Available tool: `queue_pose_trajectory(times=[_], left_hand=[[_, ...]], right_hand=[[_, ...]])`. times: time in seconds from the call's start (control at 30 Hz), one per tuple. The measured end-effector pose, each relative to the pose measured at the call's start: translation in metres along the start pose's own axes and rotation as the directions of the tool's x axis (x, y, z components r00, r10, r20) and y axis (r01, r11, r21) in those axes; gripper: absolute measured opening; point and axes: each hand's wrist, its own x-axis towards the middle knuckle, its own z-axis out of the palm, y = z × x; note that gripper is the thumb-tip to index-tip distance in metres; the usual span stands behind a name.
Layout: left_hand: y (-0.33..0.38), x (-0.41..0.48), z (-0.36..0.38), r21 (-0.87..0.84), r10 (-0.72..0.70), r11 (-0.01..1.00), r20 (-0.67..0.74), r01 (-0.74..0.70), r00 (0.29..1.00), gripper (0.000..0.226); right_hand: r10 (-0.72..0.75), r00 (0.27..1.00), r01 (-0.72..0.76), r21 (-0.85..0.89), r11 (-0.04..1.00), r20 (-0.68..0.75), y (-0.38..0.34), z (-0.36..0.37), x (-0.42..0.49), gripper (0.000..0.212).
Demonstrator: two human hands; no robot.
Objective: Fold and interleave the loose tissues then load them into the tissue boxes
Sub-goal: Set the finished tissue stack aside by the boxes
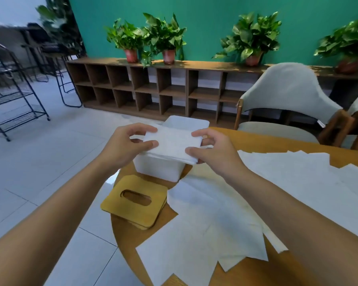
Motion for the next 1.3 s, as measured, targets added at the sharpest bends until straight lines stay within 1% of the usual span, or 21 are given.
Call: queue_pose_trajectory(times=[0.1,0.27,0.4,0.57,0.67,0.77,0.83,0.93,1.03,1.17,1.3], left_hand=[[-0.013,0.021,-0.013,0.052,-0.015,0.999,-0.023,0.017,1.0,0.031],[-0.036,0.056,-0.023,0.247,-0.026,0.969,0.009,0.023,1.0,0.029],[-0.05,0.07,-0.02,0.381,-0.001,0.924,0.043,-0.015,0.999,0.032],[-0.06,0.078,-0.015,0.493,0.03,0.866,0.121,-0.086,0.992,0.037],[-0.067,0.081,-0.009,0.538,0.031,0.835,0.171,-0.12,0.985,0.037],[-0.068,0.086,-0.01,0.556,0.075,0.813,0.19,-0.171,0.979,0.032],[-0.065,0.09,-0.014,0.564,0.061,0.8,0.263,-0.205,0.963,0.033],[-0.063,0.093,-0.016,0.587,-0.011,0.787,0.325,-0.192,0.946,0.037],[-0.061,0.095,-0.012,0.617,-0.058,0.773,0.299,-0.146,0.952,0.037],[-0.059,0.093,-0.006,0.629,-0.096,0.77,0.281,-0.108,0.955,0.037],[-0.057,0.091,-0.002,0.637,-0.121,0.767,0.257,-0.074,0.959,0.037]], right_hand=[[-0.011,1.0,0.011,-0.086,0.996,0.008,0.001,0.021,0.025,0.043],[-0.029,0.997,0.047,-0.286,0.957,0.067,0.004,0.04,0.054,0.05],[-0.04,0.99,0.1,-0.479,0.872,0.134,0.01,0.049,0.068,0.056],[0.011,0.985,0.095,-0.593,0.799,0.173,0.017,0.054,0.08,0.057],[0.003,0.986,0.113,-0.666,0.737,0.169,0.019,0.055,0.081,0.055],[-0.016,0.987,0.13,-0.74,0.659,0.16,0.017,0.055,0.081,0.054],[-0.032,0.986,0.149,-0.763,0.629,0.166,0.014,0.053,0.081,0.055],[0.01,0.976,0.162,-0.75,0.641,0.22,0.011,0.051,0.08,0.057],[0.086,0.962,0.138,-0.73,0.67,0.261,0.011,0.05,0.081,0.058],[0.177,0.937,0.12,-0.754,0.646,0.301,0.009,0.052,0.089,0.059],[0.192,0.933,0.118,-0.764,0.634,0.303,0.014,0.057,0.095,0.057]])
